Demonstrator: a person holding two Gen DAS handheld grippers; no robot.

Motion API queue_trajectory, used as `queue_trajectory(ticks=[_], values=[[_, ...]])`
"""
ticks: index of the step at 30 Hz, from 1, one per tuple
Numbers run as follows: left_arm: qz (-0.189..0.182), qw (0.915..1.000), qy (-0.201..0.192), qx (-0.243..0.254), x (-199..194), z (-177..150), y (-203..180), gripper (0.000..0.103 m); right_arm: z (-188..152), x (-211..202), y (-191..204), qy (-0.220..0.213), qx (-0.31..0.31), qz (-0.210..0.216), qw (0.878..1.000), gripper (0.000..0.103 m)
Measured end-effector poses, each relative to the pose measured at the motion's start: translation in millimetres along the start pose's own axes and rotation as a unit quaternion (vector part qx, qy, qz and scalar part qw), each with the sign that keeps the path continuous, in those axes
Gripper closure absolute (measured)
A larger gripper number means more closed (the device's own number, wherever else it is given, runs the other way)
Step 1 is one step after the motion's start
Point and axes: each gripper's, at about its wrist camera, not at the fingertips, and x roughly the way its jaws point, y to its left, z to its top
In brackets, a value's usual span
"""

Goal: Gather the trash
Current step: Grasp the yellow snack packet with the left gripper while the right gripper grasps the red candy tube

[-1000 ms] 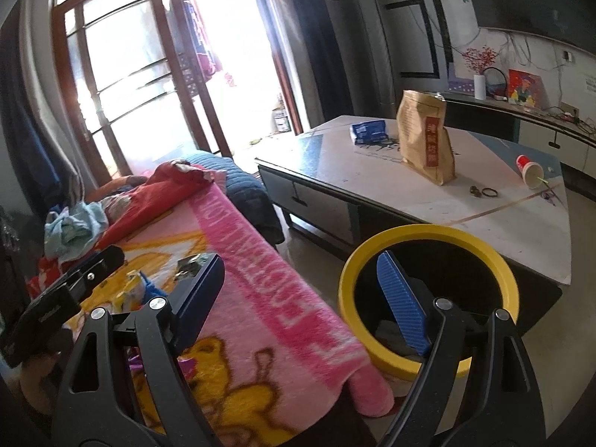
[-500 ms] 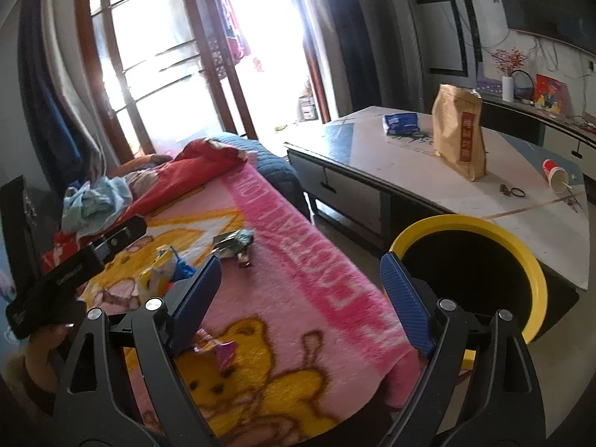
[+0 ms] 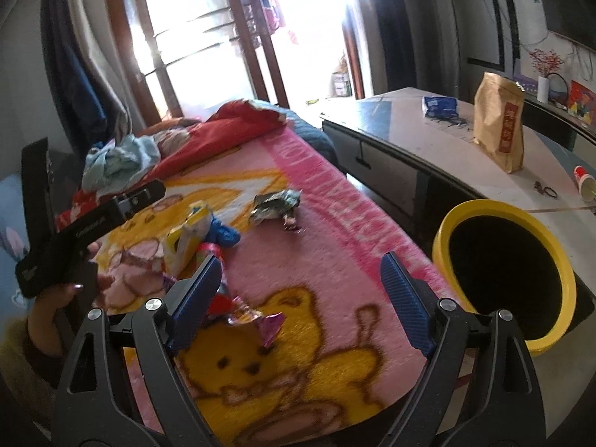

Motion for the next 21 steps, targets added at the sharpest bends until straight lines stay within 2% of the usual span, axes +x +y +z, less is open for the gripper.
queue_trajectory(ticks=[5, 9, 17, 18, 19, 20, 21], values=[[0.012, 0.9999, 0.013, -0.001, 2.9, -4.1, 14.0, 0.007, -4.8, 8.0, 12.0, 0.012, -0.011, 0.013, 1.0, 0.024], [0.021, 0.999, 0.038, -0.001, 11.2, -8.2, 24.7, 0.007, -7.7, 19.7, 22.6, 0.029, -0.02, 0.03, 0.999, 0.024], [0.01, 0.997, 0.073, -0.024, 26.3, -18.7, 51.4, 0.008, -14.5, 44.1, 38.9, 0.074, -0.029, 0.062, 0.995, 0.037], [0.006, 0.9966, 0.078, -0.027, 28.7, -19.3, 53.3, 0.009, -14.7, 45.9, 40.4, 0.077, -0.03, 0.063, 0.995, 0.038], [-0.007, 0.9956, 0.086, -0.037, 32.6, -19.7, 57.3, 0.02, -14.6, 47.6, 41.8, 0.08, -0.03, 0.064, 0.994, 0.039], [-0.015, 0.9945, 0.092, -0.048, 35.4, -20.0, 60.4, 0.024, -14.6, 50.6, 43.8, 0.084, -0.03, 0.067, 0.994, 0.04], [-0.021, 0.9931, 0.098, -0.06, 38.8, -20.3, 64.5, 0.025, -14.5, 52.5, 45.0, 0.086, -0.029, 0.068, 0.994, 0.04]])
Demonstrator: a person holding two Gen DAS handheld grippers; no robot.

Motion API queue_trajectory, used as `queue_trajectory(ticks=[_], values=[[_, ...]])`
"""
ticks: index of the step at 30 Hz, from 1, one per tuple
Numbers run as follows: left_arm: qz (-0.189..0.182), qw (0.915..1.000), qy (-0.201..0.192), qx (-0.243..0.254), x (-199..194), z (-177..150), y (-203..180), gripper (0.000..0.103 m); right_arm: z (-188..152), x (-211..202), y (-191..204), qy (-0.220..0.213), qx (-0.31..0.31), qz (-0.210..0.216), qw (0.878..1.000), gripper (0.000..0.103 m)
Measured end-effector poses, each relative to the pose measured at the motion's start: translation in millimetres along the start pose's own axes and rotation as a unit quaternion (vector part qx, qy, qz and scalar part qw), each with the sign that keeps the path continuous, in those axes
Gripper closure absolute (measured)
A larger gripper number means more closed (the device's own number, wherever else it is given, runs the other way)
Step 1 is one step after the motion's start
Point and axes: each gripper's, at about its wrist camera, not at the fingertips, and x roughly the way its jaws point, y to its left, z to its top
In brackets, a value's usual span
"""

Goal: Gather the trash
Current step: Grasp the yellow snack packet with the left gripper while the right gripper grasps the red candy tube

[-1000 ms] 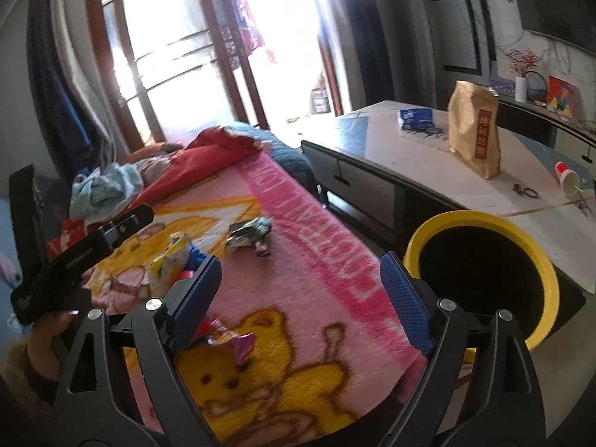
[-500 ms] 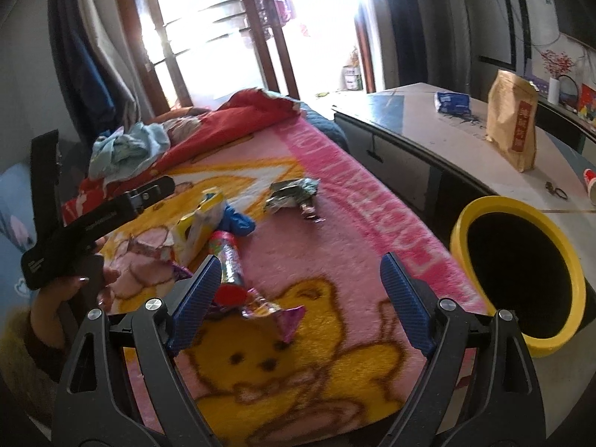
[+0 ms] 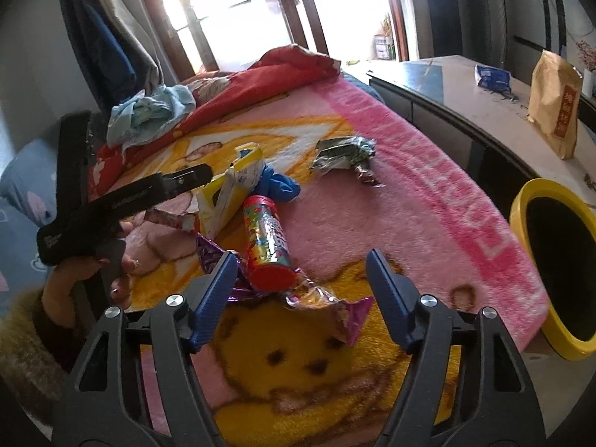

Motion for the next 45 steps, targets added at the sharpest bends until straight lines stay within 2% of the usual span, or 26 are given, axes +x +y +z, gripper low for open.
queue_trajectory(ticks=[2, 6, 15, 21, 25, 30, 33, 42, 43, 45], values=[[-0.008, 0.9998, 0.01, -0.016, 6.0, 1.3, 7.2, 0.031, 1.0, 2.6, 1.2, 0.002, -0.001, 0.003, 1.0, 0.042], [-0.03, 0.9984, 0.034, -0.034, 17.2, 0.2, 15.1, 0.033, 3.4, 10.9, 3.2, 0.009, 0.002, 0.01, 1.0, 0.045], [-0.062, 0.9963, 0.043, -0.042, 25.1, -0.4, 13.9, 0.035, 7.2, 29.2, 8.6, 0.032, 0.007, 0.023, 0.999, 0.052], [-0.066, 0.9958, 0.052, -0.037, 27.3, -1.1, 13.1, 0.039, 7.6, 42.0, 6.5, 0.054, 0.024, 0.028, 0.998, 0.058], [-0.07, 0.995, 0.058, -0.04, 28.2, -0.1, 12.2, 0.049, 6.5, 48.2, 6.7, 0.063, 0.03, 0.031, 0.997, 0.067], [-0.081, 0.9939, 0.061, -0.045, 25.0, -2.3, 11.2, 0.057, 5.5, 48.2, 5.4, 0.063, 0.03, 0.033, 0.997, 0.068], [-0.088, 0.9932, 0.062, -0.043, 19.1, -7.4, 10.1, 0.065, 5.5, 48.2, 5.1, 0.063, 0.03, 0.031, 0.997, 0.068], [-0.093, 0.994, 0.056, -0.002, -2.6, -13.7, -6.6, 0.082, 2.5, 45.8, 2.5, 0.06, 0.03, 0.026, 0.997, 0.068], [-0.094, 0.9941, 0.054, 0.002, -4.8, -14.4, -8.3, 0.089, 2.7, 44.9, 1.8, 0.058, 0.03, 0.025, 0.998, 0.068], [-0.096, 0.9941, 0.05, 0.011, -9.4, -14.8, -11.6, 0.091, 2.4, 43.0, 0.5, 0.055, 0.034, 0.026, 0.998, 0.068]])
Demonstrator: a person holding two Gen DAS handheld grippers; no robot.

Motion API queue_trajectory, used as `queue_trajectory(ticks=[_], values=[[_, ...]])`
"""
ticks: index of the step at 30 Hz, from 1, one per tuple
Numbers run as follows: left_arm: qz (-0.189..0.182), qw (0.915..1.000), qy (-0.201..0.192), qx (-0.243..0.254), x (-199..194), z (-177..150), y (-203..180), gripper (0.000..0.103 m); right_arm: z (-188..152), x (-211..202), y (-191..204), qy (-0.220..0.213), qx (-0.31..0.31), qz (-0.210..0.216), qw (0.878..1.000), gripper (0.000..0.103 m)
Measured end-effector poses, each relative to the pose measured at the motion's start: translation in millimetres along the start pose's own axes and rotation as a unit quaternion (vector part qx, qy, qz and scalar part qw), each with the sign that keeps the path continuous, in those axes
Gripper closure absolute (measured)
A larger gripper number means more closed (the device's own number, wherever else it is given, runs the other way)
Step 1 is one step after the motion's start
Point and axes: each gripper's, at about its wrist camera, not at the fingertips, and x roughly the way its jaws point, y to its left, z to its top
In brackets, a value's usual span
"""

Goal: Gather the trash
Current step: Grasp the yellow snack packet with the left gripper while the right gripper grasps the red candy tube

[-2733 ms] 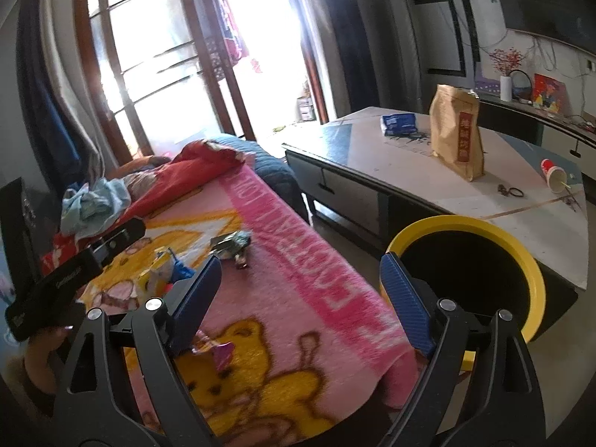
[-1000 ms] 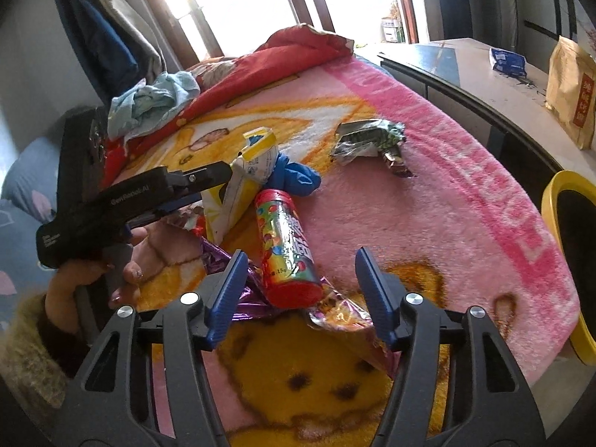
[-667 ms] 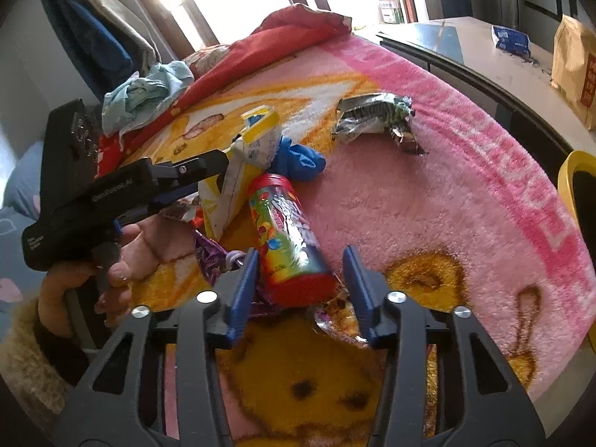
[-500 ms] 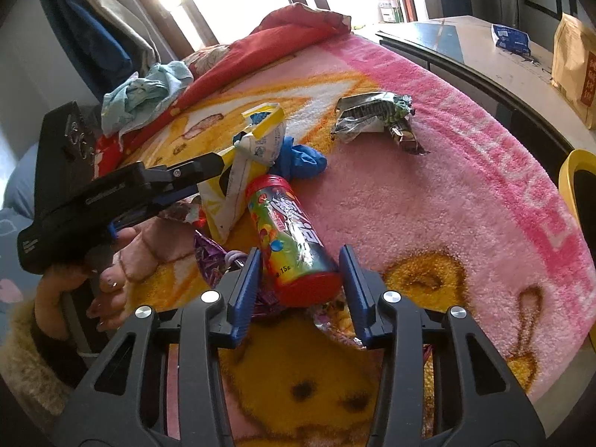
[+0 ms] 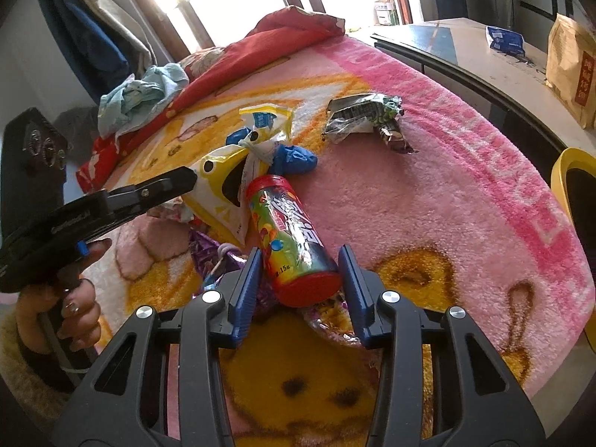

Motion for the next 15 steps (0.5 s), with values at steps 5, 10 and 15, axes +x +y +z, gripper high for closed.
queue_trajectory(ticks=[5, 10, 15], values=[[0.001, 0.9999, -0.007, 0.015, -4.5, 0.0, -8.2, 0.093, -1.0, -7.3, -0.8, -0.011, 0.0, 0.001, 1.0, 0.069], [-0.006, 0.9996, -0.021, 0.018, -12.3, 3.6, -13.5, 0.094, 1.5, -17.6, -1.8, -0.027, -0.002, 0.004, 1.0, 0.07], [-0.013, 0.999, -0.036, 0.024, -23.2, 8.0, -20.7, 0.094, 5.2, -27.8, -5.2, -0.042, 0.002, 0.005, 0.999, 0.072]])
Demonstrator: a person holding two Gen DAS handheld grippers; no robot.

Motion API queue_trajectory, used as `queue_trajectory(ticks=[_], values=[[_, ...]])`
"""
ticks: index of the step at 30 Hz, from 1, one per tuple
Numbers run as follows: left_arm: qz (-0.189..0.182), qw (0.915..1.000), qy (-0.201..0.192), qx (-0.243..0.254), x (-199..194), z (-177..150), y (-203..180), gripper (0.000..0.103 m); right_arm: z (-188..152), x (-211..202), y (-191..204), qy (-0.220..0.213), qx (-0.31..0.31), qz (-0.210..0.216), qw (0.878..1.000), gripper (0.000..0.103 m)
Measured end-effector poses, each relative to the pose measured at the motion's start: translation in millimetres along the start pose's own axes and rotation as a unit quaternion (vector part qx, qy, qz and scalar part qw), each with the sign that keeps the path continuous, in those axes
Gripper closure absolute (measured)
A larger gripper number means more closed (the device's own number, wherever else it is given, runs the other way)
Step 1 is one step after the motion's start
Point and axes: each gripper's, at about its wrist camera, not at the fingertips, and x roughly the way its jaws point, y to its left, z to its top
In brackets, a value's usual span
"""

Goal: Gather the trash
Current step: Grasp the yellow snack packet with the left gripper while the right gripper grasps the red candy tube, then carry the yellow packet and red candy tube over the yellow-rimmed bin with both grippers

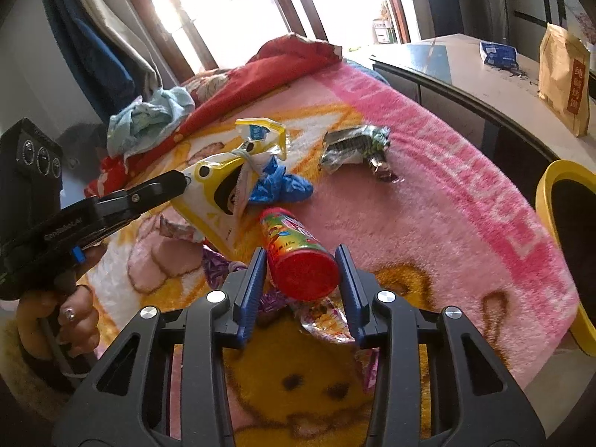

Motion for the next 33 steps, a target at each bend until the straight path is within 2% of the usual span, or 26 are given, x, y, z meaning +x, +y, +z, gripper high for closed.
queue_trajectory(ticks=[16, 33], values=[[-0.023, 0.9988, -0.027, 0.034, -7.4, 12.7, -38.5, 0.095, 18.7, -33.2, -20.3, -0.053, 0.019, -0.012, 0.998, 0.077], [-0.056, 0.9953, -0.018, 0.077, 11.7, 16.6, -88.1, 0.095, 27.3, -73.1, -68.1, -0.094, 0.052, -0.058, 0.993, 0.077]])
